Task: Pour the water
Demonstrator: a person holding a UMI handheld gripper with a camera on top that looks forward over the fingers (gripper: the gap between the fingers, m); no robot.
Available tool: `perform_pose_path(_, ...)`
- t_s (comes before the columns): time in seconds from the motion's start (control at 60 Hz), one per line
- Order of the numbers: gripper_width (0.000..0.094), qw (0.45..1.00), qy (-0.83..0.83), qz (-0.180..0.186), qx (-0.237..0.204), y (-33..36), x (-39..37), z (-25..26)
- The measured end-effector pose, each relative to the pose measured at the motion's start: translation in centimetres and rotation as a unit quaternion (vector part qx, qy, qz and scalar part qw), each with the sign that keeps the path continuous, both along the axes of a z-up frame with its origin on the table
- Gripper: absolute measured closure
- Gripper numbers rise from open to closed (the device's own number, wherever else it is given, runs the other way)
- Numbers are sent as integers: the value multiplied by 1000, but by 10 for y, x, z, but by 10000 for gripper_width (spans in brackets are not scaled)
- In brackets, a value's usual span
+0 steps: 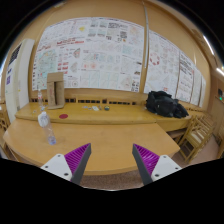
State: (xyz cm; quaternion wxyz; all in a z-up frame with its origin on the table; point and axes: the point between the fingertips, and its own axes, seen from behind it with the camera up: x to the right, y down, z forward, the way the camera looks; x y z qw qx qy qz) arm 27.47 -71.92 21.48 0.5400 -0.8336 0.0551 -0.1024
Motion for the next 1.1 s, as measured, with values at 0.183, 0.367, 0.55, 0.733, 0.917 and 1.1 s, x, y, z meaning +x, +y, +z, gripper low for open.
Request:
perform_pose_path(0.183,80,999,-7,-9,-33,-4,-11,-45)
perform_pose_path(0.367,89,997,-2,-5,-75,-4,-72,-125)
perform_pose_path(0.55,88,994,23,23,-107,28,-184,-188)
perform_pose_path(0.733,87,994,52,55,-81,122,-287,-202)
perform_pose_path(0.917,85,996,40,80,-24,232,-333,-193)
perform_pose_path(1.1,170,997,39,69,18,307,-339,-182)
